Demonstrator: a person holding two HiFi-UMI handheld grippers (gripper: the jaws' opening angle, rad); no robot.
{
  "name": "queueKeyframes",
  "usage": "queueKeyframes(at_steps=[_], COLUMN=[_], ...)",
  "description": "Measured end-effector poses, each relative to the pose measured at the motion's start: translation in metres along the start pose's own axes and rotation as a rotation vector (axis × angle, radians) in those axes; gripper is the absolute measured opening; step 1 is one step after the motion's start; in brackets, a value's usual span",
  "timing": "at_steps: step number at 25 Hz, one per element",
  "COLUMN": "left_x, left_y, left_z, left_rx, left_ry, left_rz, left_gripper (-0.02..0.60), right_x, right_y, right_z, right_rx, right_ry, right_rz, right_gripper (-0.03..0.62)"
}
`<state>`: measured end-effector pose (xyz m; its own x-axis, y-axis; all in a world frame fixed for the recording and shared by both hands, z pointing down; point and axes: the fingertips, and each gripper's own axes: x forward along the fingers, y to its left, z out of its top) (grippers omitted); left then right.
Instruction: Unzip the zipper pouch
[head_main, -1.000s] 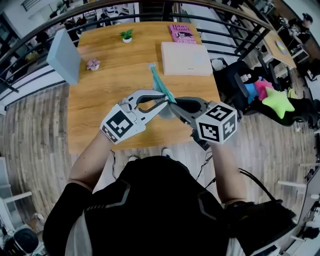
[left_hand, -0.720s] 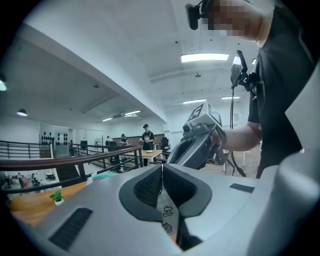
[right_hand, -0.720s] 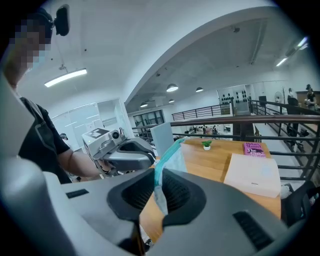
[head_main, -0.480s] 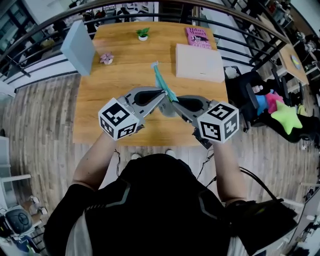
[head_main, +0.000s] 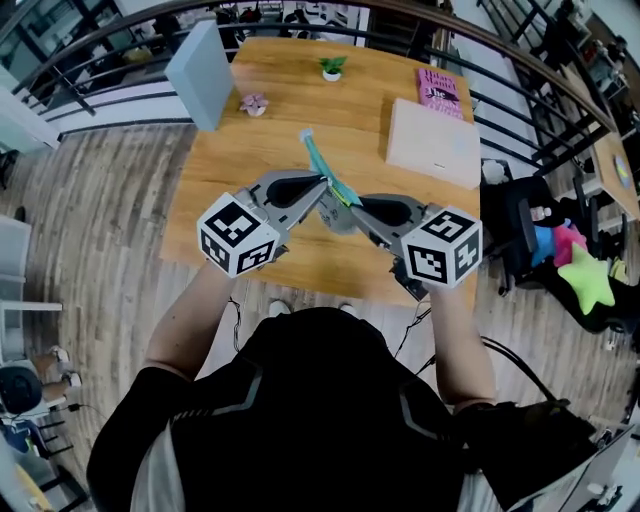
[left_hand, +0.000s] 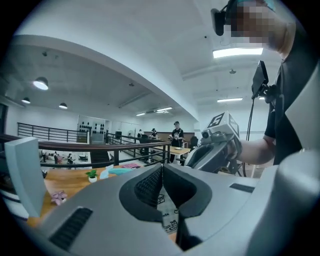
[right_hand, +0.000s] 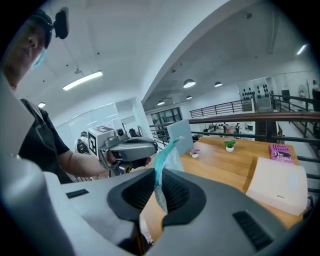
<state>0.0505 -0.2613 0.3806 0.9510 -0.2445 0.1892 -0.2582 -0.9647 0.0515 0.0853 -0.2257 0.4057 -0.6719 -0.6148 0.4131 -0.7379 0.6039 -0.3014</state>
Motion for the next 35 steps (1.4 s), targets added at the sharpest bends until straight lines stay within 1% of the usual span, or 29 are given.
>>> queueKeyframes(at_steps=[6, 11, 16, 19, 24, 28, 35], left_x=[-0.029, -0.052, -0.078, -0.088, -0.106, -0.122, -0.140], left_y=[0.022, 0.029, 0.042, 0.045, 0.043, 0.047, 0.057], left_z=[-0.004, -0.011, -0.019, -0.023, -0.033, -0.037, -0.043], left_rx=[-0.026, -0.009, -0.057, -0.087, -0.099, -0.120, -0.159], left_ry=[0.008, 0.042, 0.035, 0.031, 0.039, 0.043, 0.037], left_rz=[0.114, 0.203, 0.297, 0.337, 0.383, 0.437, 0.493], left_gripper=[0.031, 0.031, 0.031, 0.031, 0.031, 0.031, 0.031], right_x=[0.015, 0.029, 0.044, 0.051, 0.060, 0.065, 0.064], right_y=[0.009, 0.020, 0.029, 0.029, 0.038, 0.044, 0.038], right_z=[0.002, 0.002, 0.002, 0.003, -0.002, -0.003, -0.006], right_rx=[-0.025, -0.038, -0.053, -0.066, -0.070, -0.081, -0.079], right_ry=[0.021, 0.036, 0.056, 0.068, 0.082, 0.096, 0.102], right_rz=[0.080, 0.152, 0.208, 0.236, 0.278, 0.296, 0.282], right_gripper=[0.055, 0.055, 0.055, 0.055, 0.055, 0.055, 0.055])
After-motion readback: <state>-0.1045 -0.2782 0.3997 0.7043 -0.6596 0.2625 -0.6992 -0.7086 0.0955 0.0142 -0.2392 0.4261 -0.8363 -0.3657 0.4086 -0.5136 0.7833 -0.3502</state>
